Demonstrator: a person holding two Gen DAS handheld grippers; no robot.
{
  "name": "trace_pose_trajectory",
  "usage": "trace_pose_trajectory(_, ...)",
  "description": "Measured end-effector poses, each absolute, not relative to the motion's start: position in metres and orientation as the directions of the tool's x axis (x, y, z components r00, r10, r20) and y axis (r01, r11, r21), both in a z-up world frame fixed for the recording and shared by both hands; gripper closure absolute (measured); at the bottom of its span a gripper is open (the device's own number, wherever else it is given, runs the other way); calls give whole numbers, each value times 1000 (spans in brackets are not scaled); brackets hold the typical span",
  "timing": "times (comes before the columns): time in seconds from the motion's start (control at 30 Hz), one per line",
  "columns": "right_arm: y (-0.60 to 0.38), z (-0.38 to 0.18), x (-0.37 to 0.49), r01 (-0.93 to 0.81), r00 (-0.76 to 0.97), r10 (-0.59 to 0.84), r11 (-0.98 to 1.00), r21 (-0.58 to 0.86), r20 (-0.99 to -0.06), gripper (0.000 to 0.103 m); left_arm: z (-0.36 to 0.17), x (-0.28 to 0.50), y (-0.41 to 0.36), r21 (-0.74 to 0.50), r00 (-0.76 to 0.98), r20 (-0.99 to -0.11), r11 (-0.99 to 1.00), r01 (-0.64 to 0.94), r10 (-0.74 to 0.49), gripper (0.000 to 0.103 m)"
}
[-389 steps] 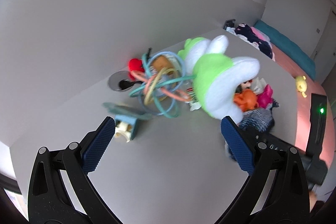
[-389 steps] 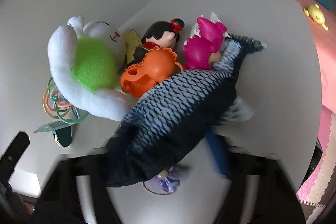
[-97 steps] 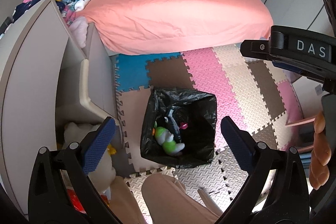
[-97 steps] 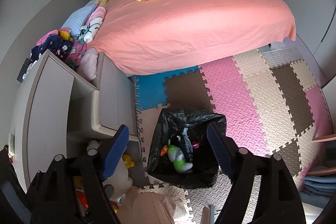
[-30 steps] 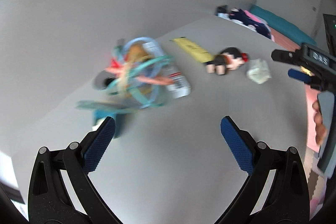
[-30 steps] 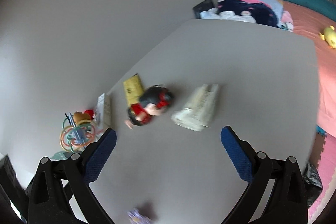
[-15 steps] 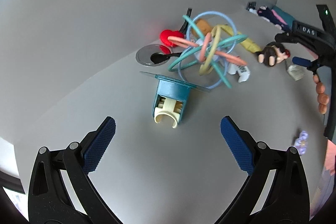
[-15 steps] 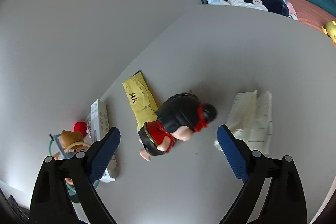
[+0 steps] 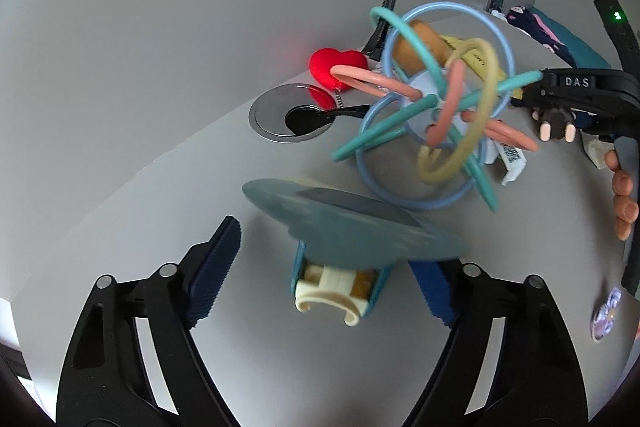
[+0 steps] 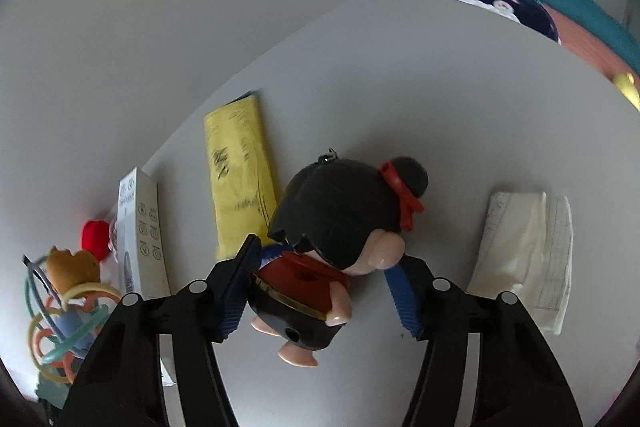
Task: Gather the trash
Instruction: 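Grasp the teal teether with the left gripper while the right gripper grasps the doll, then carry the teether and doll over the black trash bag and open both grippers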
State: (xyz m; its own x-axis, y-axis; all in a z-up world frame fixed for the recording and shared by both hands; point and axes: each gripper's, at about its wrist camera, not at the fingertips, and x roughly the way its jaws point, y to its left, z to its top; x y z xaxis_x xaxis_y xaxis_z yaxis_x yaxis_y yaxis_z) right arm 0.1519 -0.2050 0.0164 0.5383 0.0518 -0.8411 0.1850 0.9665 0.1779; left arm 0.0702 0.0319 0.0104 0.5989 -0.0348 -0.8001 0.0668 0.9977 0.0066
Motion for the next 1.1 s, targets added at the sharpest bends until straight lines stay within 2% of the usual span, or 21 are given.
trace_pose_trajectory(0.07, -203, 16, 150, 166, 549, 68, 968, 188, -833, 43, 8, 74, 33, -3, 593, -804, 998, 63, -40, 30)
trace_pose_trajectory(0.13, -201, 16, 149, 157, 558, 72, 969, 191, -827, 44, 9, 79, 32, 1, 598, -800, 998, 62, -37, 38)
trace_pose_trajectory(0.2, -201, 18, 144, 148, 568, 97, 965, 217, -817, 44, 12, 79, 32, -5, 605, -795, 998, 59, -40, 59)
trace_pose_trajectory(0.33, -205, 34, 131, 107, 603, 139, 962, 253, -785, 46, 13, 78, 38, -45, 609, -791, 998, 45, -63, 66)
trace_pose_trajectory(0.73, -245, 82, 54, 4, 693, 244, 940, 342, -678, 51, 49, 39, 33, -42, 674, -735, 997, 72, -80, 66)
trace_pose_trajectory(1.1, -319, 112, -26, 59, 782, 200, 920, 388, -591, 51, 84, 4, -65, -31, 703, -681, 967, 252, -205, 66)
